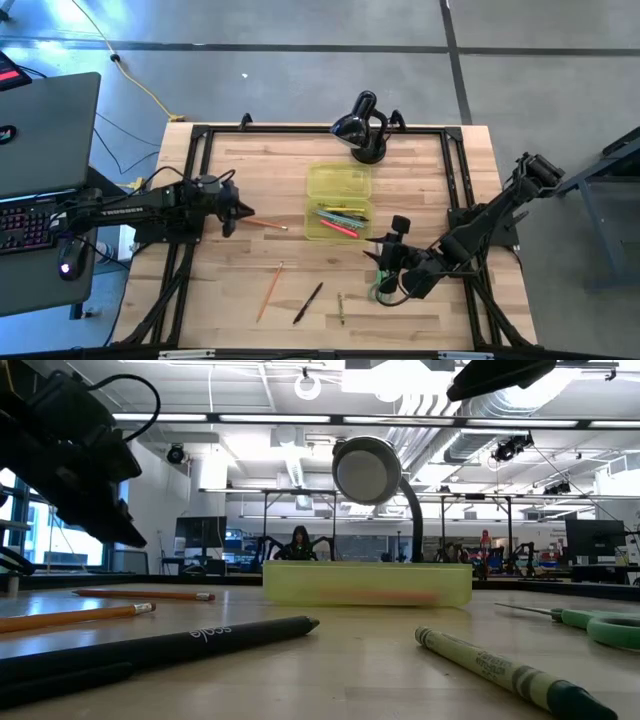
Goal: Pick & place school supplies into a supply box
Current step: Put the orange pencil in to the yellow school supply box
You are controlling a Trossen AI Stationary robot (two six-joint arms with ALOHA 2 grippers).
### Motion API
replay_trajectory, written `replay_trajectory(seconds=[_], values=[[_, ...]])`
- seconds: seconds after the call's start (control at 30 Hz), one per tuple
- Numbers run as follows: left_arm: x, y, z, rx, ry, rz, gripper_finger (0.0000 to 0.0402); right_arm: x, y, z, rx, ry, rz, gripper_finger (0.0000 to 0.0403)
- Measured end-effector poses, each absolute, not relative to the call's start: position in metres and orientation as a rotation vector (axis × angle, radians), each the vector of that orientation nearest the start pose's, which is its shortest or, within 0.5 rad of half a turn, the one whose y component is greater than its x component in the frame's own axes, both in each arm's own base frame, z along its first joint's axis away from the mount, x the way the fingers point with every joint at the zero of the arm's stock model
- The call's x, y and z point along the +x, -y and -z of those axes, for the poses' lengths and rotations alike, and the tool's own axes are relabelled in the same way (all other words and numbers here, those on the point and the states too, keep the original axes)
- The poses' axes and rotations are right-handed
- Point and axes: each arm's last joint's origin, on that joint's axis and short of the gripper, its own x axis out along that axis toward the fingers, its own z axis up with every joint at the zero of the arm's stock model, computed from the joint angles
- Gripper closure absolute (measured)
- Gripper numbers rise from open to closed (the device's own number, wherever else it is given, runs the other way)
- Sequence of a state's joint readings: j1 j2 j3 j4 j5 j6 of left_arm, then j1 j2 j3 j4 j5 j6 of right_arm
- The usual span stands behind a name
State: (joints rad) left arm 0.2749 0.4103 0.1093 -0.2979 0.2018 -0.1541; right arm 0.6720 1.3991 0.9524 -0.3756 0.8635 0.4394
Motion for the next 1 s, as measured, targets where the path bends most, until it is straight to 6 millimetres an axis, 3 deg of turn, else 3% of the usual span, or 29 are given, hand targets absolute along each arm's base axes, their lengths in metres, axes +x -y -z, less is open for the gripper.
replay_trajectory(seconds=[0.17, 0.27, 0.67, 0.83, 1.0], values=[[0.106, -0.022, -0.139, -0.246, -0.589, -0.039, 0.0382, 0.233, -0.157, -0.248, -0.15, -0.532, 0.301, 0.0285], [0.106, -0.022, -0.139, -0.255, -0.585, -0.023, 0.0386, 0.233, -0.158, -0.248, -0.149, -0.533, 0.299, 0.0285], [0.113, -0.024, -0.139, -0.173, -0.432, -0.031, 0.0239, 0.233, -0.158, -0.248, -0.158, -0.534, 0.296, 0.0285], [0.116, -0.024, -0.132, -0.17, -0.386, 0.006, 0.0229, 0.234, -0.158, -0.249, -0.154, -0.535, 0.292, 0.0285], [0.118, -0.024, -0.127, -0.223, -0.429, 0.017, 0.0245, 0.234, -0.158, -0.249, -0.152, -0.532, 0.293, 0.0285]])
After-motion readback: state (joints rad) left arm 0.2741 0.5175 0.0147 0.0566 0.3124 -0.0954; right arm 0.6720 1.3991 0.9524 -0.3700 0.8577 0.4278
